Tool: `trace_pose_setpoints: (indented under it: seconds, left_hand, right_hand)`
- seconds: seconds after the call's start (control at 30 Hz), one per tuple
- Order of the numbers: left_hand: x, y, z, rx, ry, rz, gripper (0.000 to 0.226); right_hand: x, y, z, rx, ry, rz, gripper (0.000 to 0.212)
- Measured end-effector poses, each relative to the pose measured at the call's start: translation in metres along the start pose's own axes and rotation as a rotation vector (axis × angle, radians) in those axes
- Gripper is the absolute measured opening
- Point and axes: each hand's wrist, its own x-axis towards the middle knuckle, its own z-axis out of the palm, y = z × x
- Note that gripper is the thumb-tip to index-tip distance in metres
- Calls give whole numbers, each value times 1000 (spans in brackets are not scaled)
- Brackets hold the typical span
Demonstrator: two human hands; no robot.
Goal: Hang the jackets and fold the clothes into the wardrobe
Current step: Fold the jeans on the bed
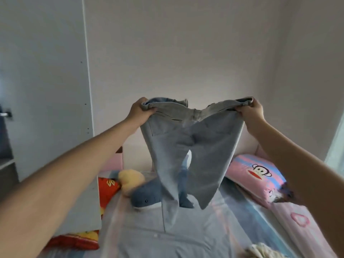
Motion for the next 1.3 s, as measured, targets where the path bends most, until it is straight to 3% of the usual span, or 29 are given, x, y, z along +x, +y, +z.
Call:
trace_pose_setpoints:
  seconds: [0.13, 0.2, 0.27, 0.33, 0.4, 0.53, 0.63, 0.73, 0.87, 0.93, 1.03, 1.17, 1.3]
  left_hand:
    - [-26, -33, 5, -56, -38, -38, 17]
    - [-50, -59, 2, -28, -127, -61, 24]
    - [-72, -89, -3, 155, -356, -39, 26]
    - [-99, -118, -6, 364, -577, -62, 31]
    - [-129, -144, -3, 470, -677, -51, 41]
    - [-212, -190, 8, 540, -826, -135, 44]
    - [-279, -223, 6, 605, -1133, -283, 41]
    - [-331, -245, -3, 697, -1350, -386, 39]
    - [-402, -268, -10, 703, -1606, -457, 36]
    - [-424, -279, -14, 701, -1633, -460, 41]
    - [-434, -281, -13, 701, -1501, -367, 45]
    - [-413, -246, 9, 671, -1294, -162, 38]
    - [-386, -206, 30, 514, -1118, 94, 37]
  right_hand:
    - [-21, 24, -14, -57, -45, 42, 33]
    - [-38, 51, -22, -142, -141, 117, 34]
    - [-60, 79, -31, -330, -310, 165, 33]
    - [-83, 108, -37, -712, -512, 80, 27]
    - [-115, 131, -39, -1002, -750, -5, 22]
    - [-199, 188, -40, -1163, -1056, 67, 22]
    - [-269, 229, -50, -1247, -1405, 387, 17]
    - [-326, 259, -63, -1090, -1589, 790, 25]
    - [-401, 293, -75, -1038, -1842, 1007, 30]
    - [-420, 300, -78, -1048, -1854, 1023, 32]
    - [-421, 299, -75, -1094, -1766, 937, 27]
    - [-395, 287, -63, -1136, -1508, 280, 28]
    - [-368, 248, -41, -835, -1223, -21, 31]
